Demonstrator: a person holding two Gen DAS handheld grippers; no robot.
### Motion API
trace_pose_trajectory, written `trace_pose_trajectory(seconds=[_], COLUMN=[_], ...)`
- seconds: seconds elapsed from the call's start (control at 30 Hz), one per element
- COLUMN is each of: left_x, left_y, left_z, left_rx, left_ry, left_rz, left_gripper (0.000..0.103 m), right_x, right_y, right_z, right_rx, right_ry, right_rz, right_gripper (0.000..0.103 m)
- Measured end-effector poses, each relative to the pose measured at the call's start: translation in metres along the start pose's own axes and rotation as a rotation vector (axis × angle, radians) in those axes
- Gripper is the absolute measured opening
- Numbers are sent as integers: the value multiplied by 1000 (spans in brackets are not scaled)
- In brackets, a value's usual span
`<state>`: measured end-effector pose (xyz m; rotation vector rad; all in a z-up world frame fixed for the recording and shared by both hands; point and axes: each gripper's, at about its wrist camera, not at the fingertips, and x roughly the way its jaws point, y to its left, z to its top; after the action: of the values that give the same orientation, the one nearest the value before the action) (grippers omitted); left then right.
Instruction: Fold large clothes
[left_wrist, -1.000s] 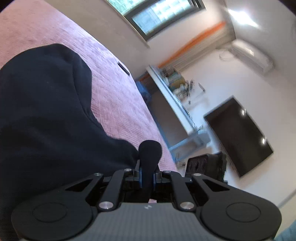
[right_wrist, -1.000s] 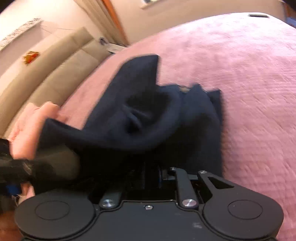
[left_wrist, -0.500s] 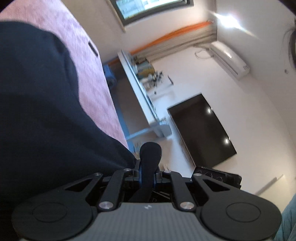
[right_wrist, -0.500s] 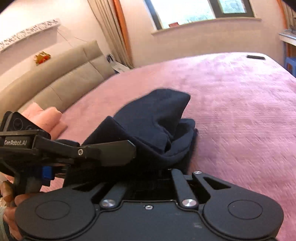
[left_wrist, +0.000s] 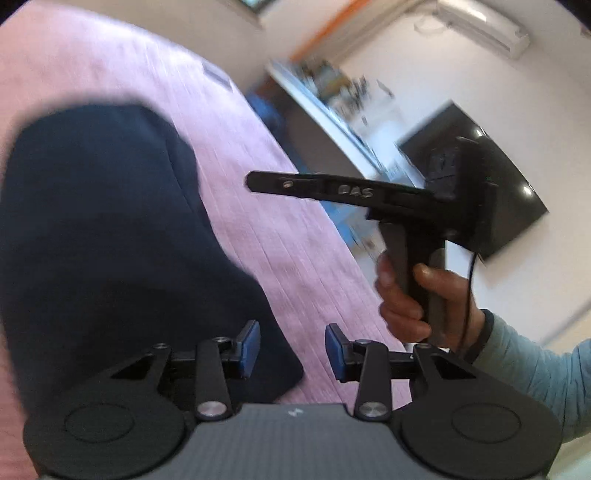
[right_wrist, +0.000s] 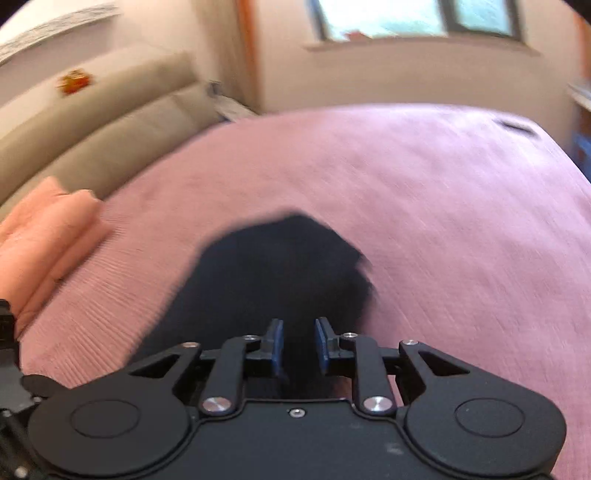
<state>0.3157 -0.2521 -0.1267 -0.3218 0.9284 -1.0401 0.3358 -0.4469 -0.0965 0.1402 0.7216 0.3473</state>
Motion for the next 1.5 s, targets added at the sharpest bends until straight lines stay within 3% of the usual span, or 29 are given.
trace_pose_trajectory(seconds=[0.1, 0.17, 0.23, 0.33, 0.4, 0.43, 0.5, 0.53, 0.6, 0.73, 0.9, 1.03, 1.07, 1.1, 1.13, 1.3, 1.33, 1.5], left_x=[-21, -22, -10, 12, 25, 28, 29, 29, 26, 26, 13, -7, -6, -2, 5, 43, 38, 8], left_y=[13, 31, 51, 68, 68, 65, 67, 70, 72, 63, 46, 47, 51, 53, 58, 75, 75, 84], left_z=[21, 25, 20, 10, 4, 1, -3, -6, -12, -21, 4, 32, 38, 39, 40, 21, 21, 15], left_rx=[14, 19, -3, -37, -14, 12, 17, 1, -15, -2, 36, 18, 14, 16, 14, 27, 36, -40], left_ry=[-108, -123, -70, -5, 35, 41, 50, 56, 80, 170, 144, 15, -11, -27, -30, 84, 87, 73], left_rz=[164, 269, 262, 119, 111, 125, 128, 124, 112, 142, 134, 125, 132, 152, 177, 198, 199, 178], left_gripper=[40, 34, 9, 8, 8, 7, 3, 3, 3, 3, 9, 17, 18, 19, 19, 18, 17, 18], right_x=[36, 68, 102, 154, 183, 189, 198, 197, 186, 141, 64, 51, 54, 60, 64, 66, 64, 51], right_y=[19, 26, 30, 31, 22, 9, -20, -38, -60, -44, 11, 49, 55, 58, 59, 45, 41, 34], right_z=[27, 40, 46, 40, 23, 11, -4, -8, -7, 6, 13, -11, -18, -24, -32, -69, -76, -106], right_rx=[-64, -87, -97, -179, -250, -291, -261, -204, -97, -103, -90, -40, -43, -48, -41, 6, 16, 34], right_ry=[-9, 20, 56, 106, 134, 147, 186, 190, 176, 104, 44, 118, 139, 164, 188, 320, 344, 436], right_rz=[39, 84, 122, 80, -63, -151, -247, -257, -245, -297, -180, -75, -74, -84, -91, -143, -141, -161], right_gripper=[25, 26, 26, 25, 26, 38, 37, 51, 62, 52, 52, 51, 48, 36, 30, 28, 22, 21])
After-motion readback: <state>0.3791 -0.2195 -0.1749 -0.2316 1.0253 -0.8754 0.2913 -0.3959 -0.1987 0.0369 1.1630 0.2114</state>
